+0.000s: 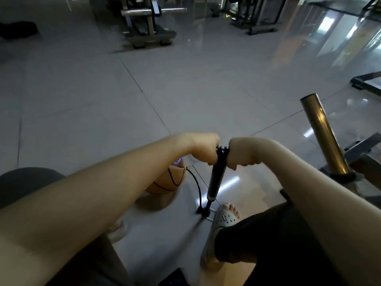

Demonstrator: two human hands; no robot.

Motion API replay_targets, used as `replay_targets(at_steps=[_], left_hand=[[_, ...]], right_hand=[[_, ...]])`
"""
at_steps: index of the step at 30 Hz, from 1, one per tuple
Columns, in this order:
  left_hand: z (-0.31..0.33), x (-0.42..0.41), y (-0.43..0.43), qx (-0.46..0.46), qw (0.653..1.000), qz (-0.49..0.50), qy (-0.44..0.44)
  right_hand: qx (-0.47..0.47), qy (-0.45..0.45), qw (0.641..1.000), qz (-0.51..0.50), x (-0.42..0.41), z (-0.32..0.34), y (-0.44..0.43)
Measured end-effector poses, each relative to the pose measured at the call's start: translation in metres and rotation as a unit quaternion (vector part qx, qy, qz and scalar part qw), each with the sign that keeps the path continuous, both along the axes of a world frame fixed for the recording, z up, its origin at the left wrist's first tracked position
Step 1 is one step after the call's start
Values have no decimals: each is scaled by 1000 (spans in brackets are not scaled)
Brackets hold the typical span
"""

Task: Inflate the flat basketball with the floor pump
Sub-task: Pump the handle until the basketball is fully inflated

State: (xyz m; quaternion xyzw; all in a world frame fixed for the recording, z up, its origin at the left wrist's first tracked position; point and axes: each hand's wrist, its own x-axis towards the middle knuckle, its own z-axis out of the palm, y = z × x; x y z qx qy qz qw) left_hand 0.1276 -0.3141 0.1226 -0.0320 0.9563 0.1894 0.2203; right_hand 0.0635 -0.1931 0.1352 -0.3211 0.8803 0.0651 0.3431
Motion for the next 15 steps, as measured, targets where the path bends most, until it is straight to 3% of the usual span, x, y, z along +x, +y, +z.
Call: replay_targets(at_steps=[8,15], left_hand=[[-140,29,26,-46,998,31,-19],[-138,29,28,-46,998,29,-37]], right_hand=[[102,79,991,39,27,-145,6],[102,100,990,9,30,-147,8]])
